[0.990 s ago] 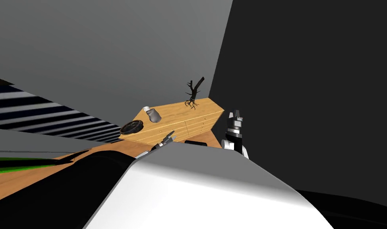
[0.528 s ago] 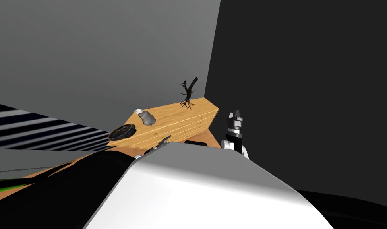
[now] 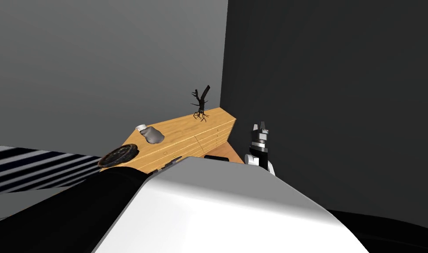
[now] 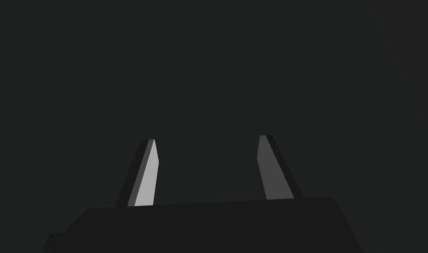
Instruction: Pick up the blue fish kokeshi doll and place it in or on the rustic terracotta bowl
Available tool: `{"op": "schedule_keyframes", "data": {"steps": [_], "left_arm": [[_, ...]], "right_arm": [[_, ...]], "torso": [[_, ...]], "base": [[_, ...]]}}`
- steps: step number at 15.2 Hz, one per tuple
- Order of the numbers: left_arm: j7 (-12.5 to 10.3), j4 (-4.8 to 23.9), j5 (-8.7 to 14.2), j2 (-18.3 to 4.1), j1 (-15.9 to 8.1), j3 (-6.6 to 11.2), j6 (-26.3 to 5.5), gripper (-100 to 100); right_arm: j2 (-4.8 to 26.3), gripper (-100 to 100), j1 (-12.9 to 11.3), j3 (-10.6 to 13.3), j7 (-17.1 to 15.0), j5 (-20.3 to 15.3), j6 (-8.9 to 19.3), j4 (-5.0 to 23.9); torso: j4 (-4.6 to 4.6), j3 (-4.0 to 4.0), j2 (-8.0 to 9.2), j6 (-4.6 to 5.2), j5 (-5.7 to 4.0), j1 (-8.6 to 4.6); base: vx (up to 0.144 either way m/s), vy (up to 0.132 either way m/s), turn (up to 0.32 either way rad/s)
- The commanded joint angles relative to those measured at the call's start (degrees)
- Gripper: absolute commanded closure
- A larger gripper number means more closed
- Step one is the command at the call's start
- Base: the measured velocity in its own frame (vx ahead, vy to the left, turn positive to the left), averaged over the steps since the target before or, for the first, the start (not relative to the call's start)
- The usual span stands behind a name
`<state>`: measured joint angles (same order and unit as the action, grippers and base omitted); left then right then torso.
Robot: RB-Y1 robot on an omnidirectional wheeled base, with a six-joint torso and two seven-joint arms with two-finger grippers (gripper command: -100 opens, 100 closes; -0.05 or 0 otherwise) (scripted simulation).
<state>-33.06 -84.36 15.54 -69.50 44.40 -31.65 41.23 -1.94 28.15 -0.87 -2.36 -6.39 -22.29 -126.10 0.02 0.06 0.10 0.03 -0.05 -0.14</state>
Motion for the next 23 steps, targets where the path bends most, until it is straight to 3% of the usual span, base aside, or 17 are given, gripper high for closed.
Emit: {"op": "schedule_keyframes", "data": {"steps": [1,2,3,4,5,7,8,10,11,13,14,16,17,19,20,23], "left_arm": [[-0.99,0.84,0.21,-2.46,0.33,-0.59,0.26,-100],[-3.44,3.43,0.76,-4.16,1.12,-2.24,1.06,-100],[-3.44,3.52,0.76,-5.91,1.12,-2.24,1.06,-100],[-3.44,3.52,0.76,-6.18,1.12,-2.24,1.06,-100],[-5.86,6.16,1.24,-8.15,1.91,-3.82,1.84,-100],[-5.86,6.18,1.24,-9.85,1.91,-3.82,1.84,-100],[-7.66,7.57,1.67,-12.01,2.67,-5.33,2.60,-100],[-8.24,8.81,1.67,-13.45,2.67,-5.33,2.60,-100],[-10.34,10.47,2.03,-15.49,3.41,-6.78,3.35,-100],[-10.57,11.40,2.03,-16.97,3.41,-6.78,3.35,-100],[-12.58,12.74,2.33,-19.19,4.13,-8.14,4.07,-100],[-12.83,13.94,2.33,-20.39,4.13,-8.14,4.07,-100],[-15.02,15.85,2.58,-22.56,4.83,-9.44,4.77,-100],[-15.02,16.42,2.58,-23.70,4.83,-9.44,4.77,-100],[-17.13,18.38,2.77,-25.98,5.50,-10.65,5.43,-100],[-19.15,21.12,2.92,-29.89,6.14,-11.79,6.07,-100]], "right_arm": [[0.00,0,0.00,0.00,0.00,0.00,0.00,0.00],[0.00,0,0.01,-0.01,0.00,0.00,0.00,0.00],[0.00,0,0.00,0.00,0.00,0.00,0.00,0.00],[0.00,0,0.00,0.00,0.00,0.00,0.00,0.00],[0.00,0,0.01,-0.01,0.00,0.00,0.00,0.00],[0.00,0,0.00,0.00,0.00,0.00,0.00,0.00],[0.00,0,0.01,-0.01,0.00,0.00,0.00,0.00],[0.00,0,0.00,0.00,0.00,0.00,0.00,0.00],[0.00,0,0.01,-0.01,0.00,0.00,0.00,0.00],[0.00,0,0.00,0.00,0.00,0.00,0.00,0.00],[0.00,0,0.01,-0.01,0.00,0.00,0.00,0.00],[0.00,0,0.00,0.00,0.00,0.00,0.00,0.00],[0.01,0,0.01,-0.01,0.00,0.00,0.00,0.00],[0.00,0,0.00,-0.01,0.00,0.00,0.00,0.00],[0.01,0,0.01,-0.01,0.00,0.00,0.00,0.00],[0.01,0,0.00,-0.01,0.00,0.00,0.00,0.00]], "torso": [[0.00,0.00,0.00,0.00,0.00,0.00],[0.00,0.01,0.01,-0.03,0.00,0.03],[0.00,0.00,0.01,0.01,0.00,0.02],[0.00,0.00,0.01,0.00,0.00,0.02],[0.01,0.01,0.02,-0.03,0.01,0.05],[0.00,0.00,0.00,0.01,-0.01,0.01],[0.01,0.01,0.01,-0.02,0.01,0.04],[0.00,0.00,0.00,0.00,0.00,0.04],[0.01,0.01,0.01,-0.03,0.01,0.07],[0.00,0.00,-0.01,0.01,0.00,0.05],[0.01,0.00,0.00,-0.03,0.01,0.07],[0.00,0.00,0.01,0.01,0.01,0.07],[0.01,0.01,0.01,-0.02,0.01,0.09],[0.00,0.00,0.00,0.00,0.01,0.08],[0.01,0.01,0.01,-0.03,0.01,0.10],[0.00,0.00,0.00,0.01,0.00,0.09]], "base": [[0.005,-0.034,-0.048],[0.009,-0.043,-0.177],[0.008,-0.045,-0.192],[0.005,-0.030,-0.077],[0.013,-0.040,-0.182],[0.011,-0.037,-0.151],[0.010,-0.038,-0.195],[0.009,-0.029,-0.115],[0.014,-0.032,-0.174],[0.011,-0.027,-0.118],[0.009,-0.026,-0.147],[0.007,-0.022,-0.119],[0.008,-0.022,-0.132],[0.010,-0.018,-0.108],[0.008,-0.019,-0.157],[0.009,-0.017,-0.155]]}}
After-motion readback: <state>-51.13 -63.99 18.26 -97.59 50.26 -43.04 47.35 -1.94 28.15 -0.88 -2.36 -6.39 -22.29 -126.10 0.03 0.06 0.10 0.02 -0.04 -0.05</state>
